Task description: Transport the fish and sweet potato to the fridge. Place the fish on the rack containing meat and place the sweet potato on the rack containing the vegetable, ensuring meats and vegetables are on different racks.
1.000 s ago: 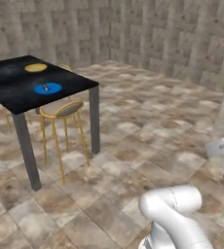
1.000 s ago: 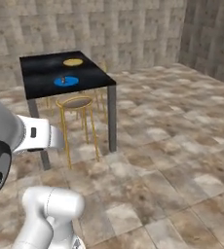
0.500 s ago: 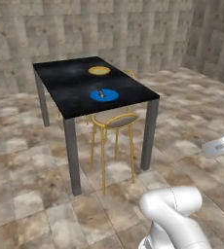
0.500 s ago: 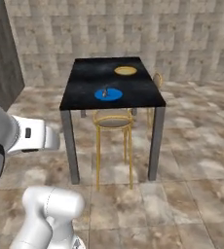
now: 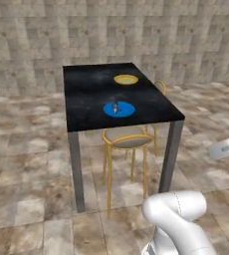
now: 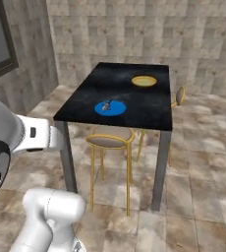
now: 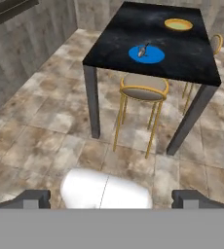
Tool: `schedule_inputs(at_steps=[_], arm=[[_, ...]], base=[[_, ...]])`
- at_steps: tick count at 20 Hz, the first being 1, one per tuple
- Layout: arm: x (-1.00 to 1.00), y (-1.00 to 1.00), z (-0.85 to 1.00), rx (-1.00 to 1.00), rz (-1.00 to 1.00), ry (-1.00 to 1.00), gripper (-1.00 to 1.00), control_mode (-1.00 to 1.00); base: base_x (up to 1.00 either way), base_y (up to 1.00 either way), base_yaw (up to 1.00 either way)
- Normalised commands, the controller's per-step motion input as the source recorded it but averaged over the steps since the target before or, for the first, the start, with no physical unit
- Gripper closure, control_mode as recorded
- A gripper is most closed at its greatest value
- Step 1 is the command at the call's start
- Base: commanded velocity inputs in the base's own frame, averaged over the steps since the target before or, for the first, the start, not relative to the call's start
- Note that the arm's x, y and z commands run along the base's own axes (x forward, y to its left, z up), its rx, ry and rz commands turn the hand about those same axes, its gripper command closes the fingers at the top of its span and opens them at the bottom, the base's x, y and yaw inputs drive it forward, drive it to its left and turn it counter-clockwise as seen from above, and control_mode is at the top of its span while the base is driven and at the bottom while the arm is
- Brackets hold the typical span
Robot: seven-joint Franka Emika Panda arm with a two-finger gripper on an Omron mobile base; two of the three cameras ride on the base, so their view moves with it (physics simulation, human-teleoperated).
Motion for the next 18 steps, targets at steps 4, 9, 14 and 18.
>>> schedule_inputs(at_steps=[4,9,14,18], arm=[[0.0,0.0,0.0,0.0,0.0,0.0,-1.0,1.0],[0.0,0.0,0.0,0.0,0.0,0.0,-1.0,1.0],[0.0,0.0,0.0,0.0,0.0,0.0,-1.0,1.0],[0.0,0.0,0.0,0.0,0.0,0.0,-1.0,1.0]], base=[[0.41,-0.19,0.17],[0.44,0.69,0.0],[0.9,0.01,0.0],[1.0,-0.36,-0.01]])
